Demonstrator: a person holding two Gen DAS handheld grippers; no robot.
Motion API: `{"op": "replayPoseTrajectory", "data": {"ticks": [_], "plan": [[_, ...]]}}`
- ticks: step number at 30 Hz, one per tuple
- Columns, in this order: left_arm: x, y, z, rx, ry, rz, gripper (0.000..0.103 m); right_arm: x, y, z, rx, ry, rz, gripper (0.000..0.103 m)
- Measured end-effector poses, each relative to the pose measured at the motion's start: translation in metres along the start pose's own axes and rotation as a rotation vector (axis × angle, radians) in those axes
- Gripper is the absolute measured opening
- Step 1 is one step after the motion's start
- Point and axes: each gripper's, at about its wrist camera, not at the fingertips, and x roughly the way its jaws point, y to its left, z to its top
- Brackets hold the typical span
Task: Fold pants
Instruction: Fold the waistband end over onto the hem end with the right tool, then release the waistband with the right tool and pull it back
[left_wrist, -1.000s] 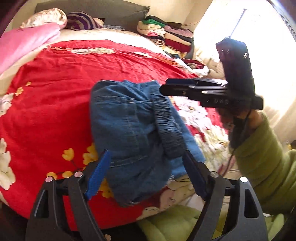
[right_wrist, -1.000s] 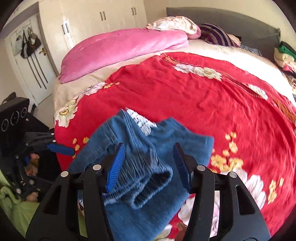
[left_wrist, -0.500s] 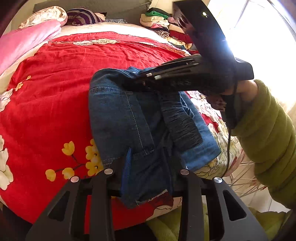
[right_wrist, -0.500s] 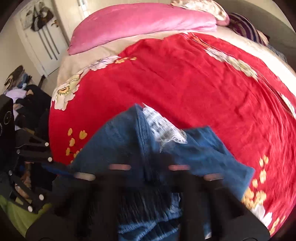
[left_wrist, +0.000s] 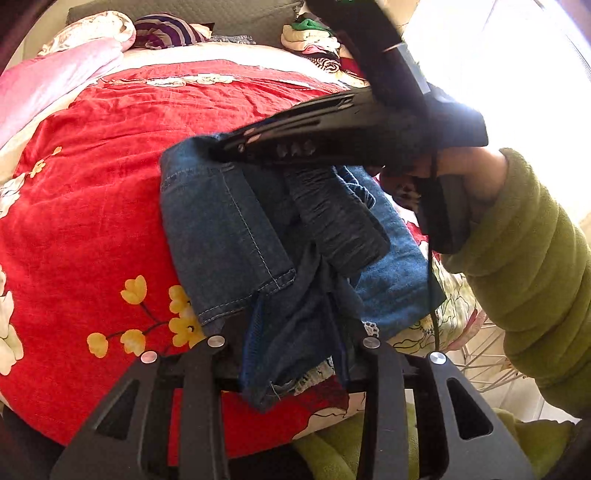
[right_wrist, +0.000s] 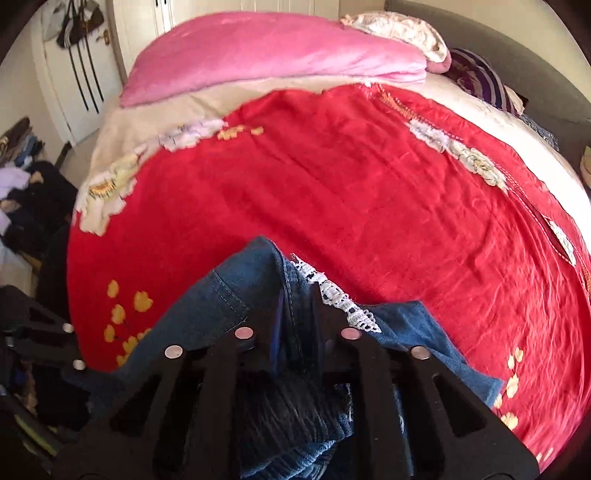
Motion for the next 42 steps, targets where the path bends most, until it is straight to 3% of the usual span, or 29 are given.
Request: {"op": "replayPoseTrajectory", "data": {"ticks": [1,7,20,22,26,28,35,37,39,42], "plan": [[0.0,-0.001,0.0,0.0,0.0,-0.001,0.032,-0.003,-0.001,-0.001,0.006,-0.009,-0.009,0.026],[-0.003,-0.002,-0.001,-0.005,-0.003,-0.007,0.035,-0.037,-0.011,-0.014,0.072,-0.083,-0.023,0.04],[-0.016,-0.011,-0.005,0.008,-0.019,-0.005,0.052,-0.109,-0.019,-0.08,0.212,-0.21,-0.062,0.047],[-0.019,-0.01,-0.005,0.004,-0.025,-0.003,0.059,-0.117,-0.016,-0.093,0.224,-0.216,-0.068,0.049],[-0.027,-0.007,-0.004,-0.004,-0.044,0.005,0.06,-0.129,-0.006,-0.114,0.21,-0.2,-0.08,0.054],[-0.033,-0.002,0.0,-0.02,-0.068,0.016,0.076,-0.132,0.0,-0.122,0.202,-0.191,-0.075,0.058],[-0.048,0.038,0.025,-0.135,-0.125,0.06,0.076,-0.119,0.029,-0.13,0.183,-0.173,0.039,0.059],[-0.044,0.045,0.035,-0.132,-0.12,0.091,0.073,-0.106,0.034,-0.126,0.215,-0.155,0.091,0.059],[-0.034,0.047,0.043,-0.13,-0.098,0.106,0.061,-0.095,0.038,-0.121,0.245,-0.141,0.133,0.059],[-0.015,0.047,0.053,-0.109,-0.058,0.115,0.06,-0.082,0.04,-0.111,0.301,-0.14,0.149,0.059]]}}
